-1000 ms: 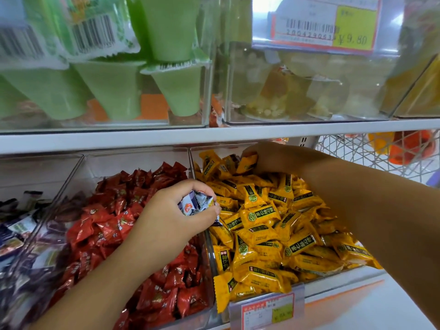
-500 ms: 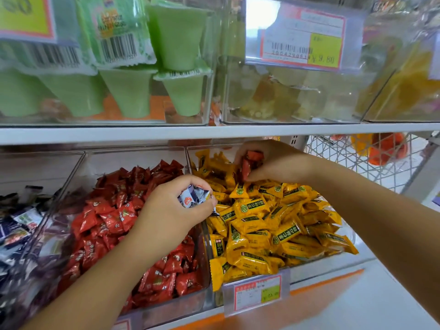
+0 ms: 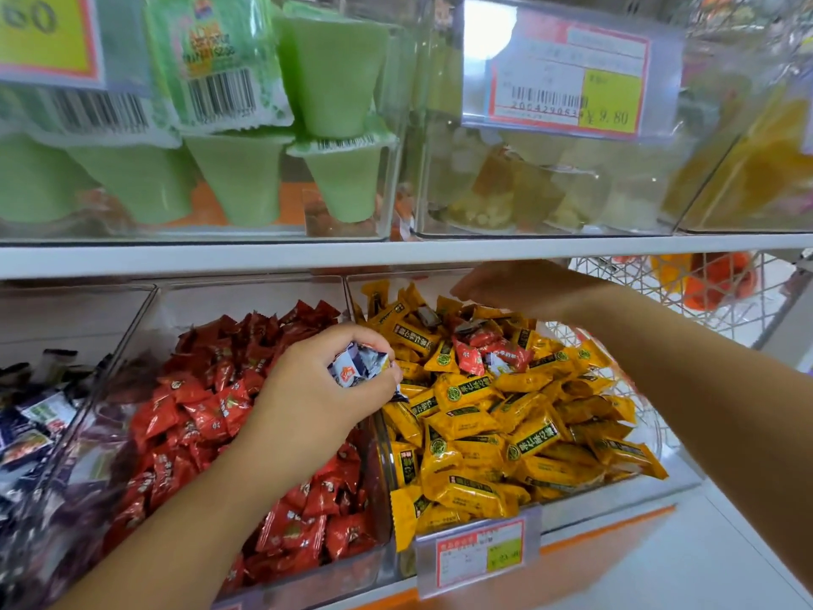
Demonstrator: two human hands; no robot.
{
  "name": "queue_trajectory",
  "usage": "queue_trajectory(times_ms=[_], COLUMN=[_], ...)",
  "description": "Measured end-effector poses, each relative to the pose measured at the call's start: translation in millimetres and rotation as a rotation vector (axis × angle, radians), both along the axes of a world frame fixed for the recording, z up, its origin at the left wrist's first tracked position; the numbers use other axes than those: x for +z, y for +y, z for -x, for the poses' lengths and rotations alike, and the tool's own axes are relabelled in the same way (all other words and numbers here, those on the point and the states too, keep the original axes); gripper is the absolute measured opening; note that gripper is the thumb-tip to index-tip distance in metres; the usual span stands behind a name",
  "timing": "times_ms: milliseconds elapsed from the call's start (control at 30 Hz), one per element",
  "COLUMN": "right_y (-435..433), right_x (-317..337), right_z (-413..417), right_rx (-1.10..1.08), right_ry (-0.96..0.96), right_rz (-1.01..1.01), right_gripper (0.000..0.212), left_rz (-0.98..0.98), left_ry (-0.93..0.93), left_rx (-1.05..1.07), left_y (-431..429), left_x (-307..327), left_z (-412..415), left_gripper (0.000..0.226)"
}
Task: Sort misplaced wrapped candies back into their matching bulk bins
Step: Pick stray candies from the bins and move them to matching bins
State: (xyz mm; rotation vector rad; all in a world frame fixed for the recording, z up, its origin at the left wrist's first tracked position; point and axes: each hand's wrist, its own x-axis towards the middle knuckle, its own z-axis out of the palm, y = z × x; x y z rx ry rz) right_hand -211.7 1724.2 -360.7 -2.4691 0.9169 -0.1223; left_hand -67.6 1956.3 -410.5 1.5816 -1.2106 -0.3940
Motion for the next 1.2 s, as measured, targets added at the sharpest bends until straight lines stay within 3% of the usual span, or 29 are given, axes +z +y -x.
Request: queue_trajectory(times_ms=[67, 167, 200, 300, 533, 633, 833, 1067, 1200], right_y=[-1.8, -4.4, -7.5, -9.5, -6.9, 5.3, 41.8, 76.0, 82.1], right_x=[-8.2, -20.1, -23.8, -27.8, -23.3, -10.2, 12.2, 2.3, -9.4], right_z=[-11.5, -27.6, -32.3, -40.6, -31.5, -18.6, 2.1, 16.4, 19.8], right_rx=[0.043, 0.029, 0.015, 0.041, 0.024, 0.038, 0.049, -0.136, -0.175], right_ry=[0.047, 0.163, 0.201, 0.271, -0.001, -0.081, -0.112, -0.289, -0.344], right_rz=[-0.065, -0.172, -0.141, -0.061, -0.033, -0.110, -0.071, 0.173, 0.160], right_gripper=[0.042, 0.082, 0.082, 0.062, 0.013, 0.015, 0.017, 0.004, 0.017], left_rz=[-0.005, -0.012, -0.016, -0.025, -0.021, -0.021, -0.008, 0.009, 0.004], left_ry=[-0.002, -0.017, -0.019, -0.010, -0.008, -0.010, -0.011, 0.123, 0.119], left_rx=[0.000, 0.000, -0.002, -0.006, -0.001, -0.001, 0.026, 0.089, 0.081], left_y=[-1.0, -1.7, -1.8, -2.8, -4.0, -2.3, 1.3, 6.8, 11.7], left_x=[0.1, -0.7, -1.1, -2.5, -2.5, -1.6, 3.4, 10.1, 11.2], left_z=[-0.1, -0.8, -1.0, -1.4, -2.9, -1.7, 3.3, 5.3, 10.0], left_gripper=[0.010, 0.009, 0.009, 0.009, 0.012, 0.013, 0.011, 0.010, 0.011])
